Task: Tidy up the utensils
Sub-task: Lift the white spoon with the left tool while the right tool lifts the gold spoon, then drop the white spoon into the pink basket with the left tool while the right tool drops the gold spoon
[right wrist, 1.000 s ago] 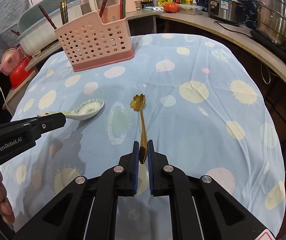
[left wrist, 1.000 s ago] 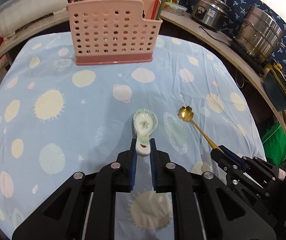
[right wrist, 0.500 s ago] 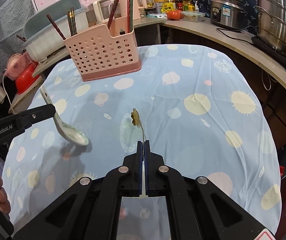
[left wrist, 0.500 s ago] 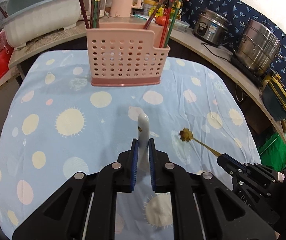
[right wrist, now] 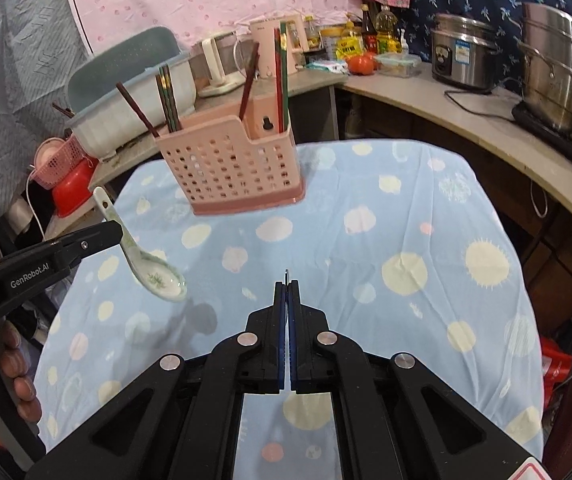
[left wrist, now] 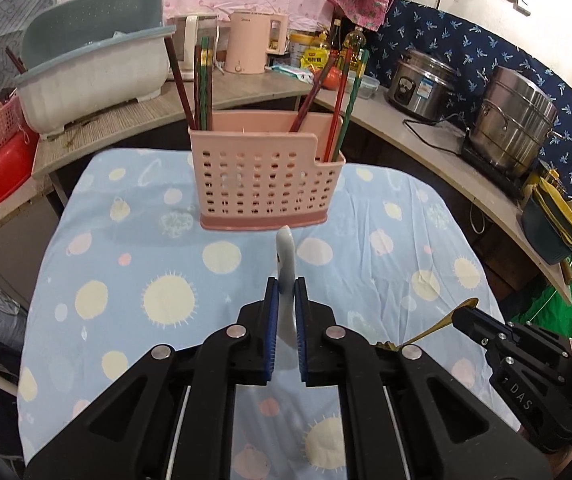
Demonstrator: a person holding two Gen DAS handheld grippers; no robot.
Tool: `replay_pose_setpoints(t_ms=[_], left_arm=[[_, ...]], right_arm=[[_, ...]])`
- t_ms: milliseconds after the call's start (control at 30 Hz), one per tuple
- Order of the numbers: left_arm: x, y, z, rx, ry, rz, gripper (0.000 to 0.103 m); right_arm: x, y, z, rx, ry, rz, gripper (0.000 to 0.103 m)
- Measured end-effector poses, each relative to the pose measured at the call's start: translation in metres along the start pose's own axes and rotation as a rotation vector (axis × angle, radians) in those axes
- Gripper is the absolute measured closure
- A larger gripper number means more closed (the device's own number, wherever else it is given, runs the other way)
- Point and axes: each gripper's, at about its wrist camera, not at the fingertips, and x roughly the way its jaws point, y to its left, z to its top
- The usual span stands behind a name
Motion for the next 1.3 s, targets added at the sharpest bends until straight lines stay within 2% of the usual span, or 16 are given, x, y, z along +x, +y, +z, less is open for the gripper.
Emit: replay_pose_setpoints(t_ms=[133,333,500,633,767,967,1100,1233,1300], left_arm=[[-0.01,0.002,0.029,0.011,-0.03,-0.005,0.096],[-0.023,0.004,0.087,0.034,-0.099,-0.012,0.096],[-0.023,0.003,0.136,0.067,-0.162,0.032,0.096],[-0.011,0.008,0.16,0.08,-0.182,0.076,0.096],[0.014,0.02,0.171,0.076,-0.158,0.11,0.096],[0.052,0.039,0.164,0.072,-0.105,0.169,0.096],[0.07,0.046,0.159,0.069,-0.068,0.187,0.096],[0.078,0.045,0.158,0.067,-0.065,0.191,0.095],[0.078,0.045,0.158,0.058,-0.072,0.201,0.083]], right_arm=[[-0.009,0.005,0.034,-0.016,-0.048,0.018,0.102],[-0.015,0.018,0.105,-0.051,-0.131,0.037,0.102],[-0.01,0.027,0.162,-0.072,-0.197,0.001,0.102],[0.016,0.032,0.194,-0.081,-0.192,-0.022,0.102],[0.052,0.036,0.203,-0.093,-0.153,-0.04,0.102],[0.1,0.038,0.195,-0.1,-0.083,-0.046,0.102],[0.115,0.041,0.193,-0.108,-0.061,-0.045,0.102],[0.123,0.043,0.19,-0.109,-0.051,-0.042,0.101],[0.121,0.043,0.188,-0.106,-0.062,-0.044,0.098]])
